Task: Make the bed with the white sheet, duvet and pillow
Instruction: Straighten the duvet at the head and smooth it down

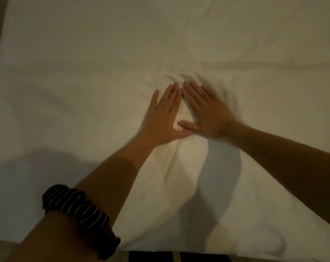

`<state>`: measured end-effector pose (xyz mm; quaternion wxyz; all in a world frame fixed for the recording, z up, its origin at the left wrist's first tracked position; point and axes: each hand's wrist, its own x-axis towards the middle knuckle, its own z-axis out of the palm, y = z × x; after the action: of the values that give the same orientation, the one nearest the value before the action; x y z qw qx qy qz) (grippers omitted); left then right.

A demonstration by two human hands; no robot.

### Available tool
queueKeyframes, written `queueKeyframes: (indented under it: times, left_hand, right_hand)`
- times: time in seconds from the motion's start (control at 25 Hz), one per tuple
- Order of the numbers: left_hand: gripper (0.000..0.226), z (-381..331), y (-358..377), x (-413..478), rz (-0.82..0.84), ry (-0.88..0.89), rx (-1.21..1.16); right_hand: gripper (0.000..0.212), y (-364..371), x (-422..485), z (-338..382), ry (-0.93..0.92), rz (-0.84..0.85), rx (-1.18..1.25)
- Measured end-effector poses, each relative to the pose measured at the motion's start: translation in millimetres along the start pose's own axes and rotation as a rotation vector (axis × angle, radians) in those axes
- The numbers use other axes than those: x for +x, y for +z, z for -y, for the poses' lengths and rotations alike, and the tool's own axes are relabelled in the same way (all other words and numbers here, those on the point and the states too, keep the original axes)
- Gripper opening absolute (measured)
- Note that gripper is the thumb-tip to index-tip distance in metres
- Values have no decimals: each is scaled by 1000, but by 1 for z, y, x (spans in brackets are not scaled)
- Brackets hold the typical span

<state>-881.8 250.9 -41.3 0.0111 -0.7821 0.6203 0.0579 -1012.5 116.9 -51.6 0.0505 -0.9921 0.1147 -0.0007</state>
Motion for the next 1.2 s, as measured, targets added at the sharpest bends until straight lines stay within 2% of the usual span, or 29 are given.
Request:
queueKeyframes:
  times: [0.16, 0.4, 0.52, 0.6, 0.68, 0.76, 0.88, 1.04, 1.12, 1.2]
  left_hand:
    - [105, -56, 16, -71, -70, 55, -172]
    - [106, -110, 26, -175, 160, 170, -139]
    - [100, -119, 28, -210, 138, 243, -165]
    - [95, -116, 25, -215, 98, 262, -222]
    - [86, -108, 19, -199, 38, 262, -268]
    - [83, -106, 13, -173, 27, 274, -257]
    - [92, -114, 15, -128, 54, 345, -157]
    - [106, -126, 19, -67, 27, 249, -164]
    - [107, -125, 19, -22, -33, 225, -148]
    - [101, -110, 12, 27, -79, 199, -92]
  right_hand:
    - [94, 5, -76, 41, 24, 25, 103]
    - [96, 11, -187, 127, 124, 160, 117]
    - [97, 13, -224, 155, 121, 186, 131]
    - [91, 10, -233, 155, 102, 159, 203]
    - [77, 2, -229, 132, 66, 119, 246]
    - [73, -4, -219, 96, 37, 122, 184]
    - [77, -5, -202, 53, -39, 117, 69]
    - [78, -6, -166, -10, -89, 38, 52]
    - [79, -5, -141, -53, -109, 16, 50]
    - [82, -10, -113, -102, -46, 9, 15]
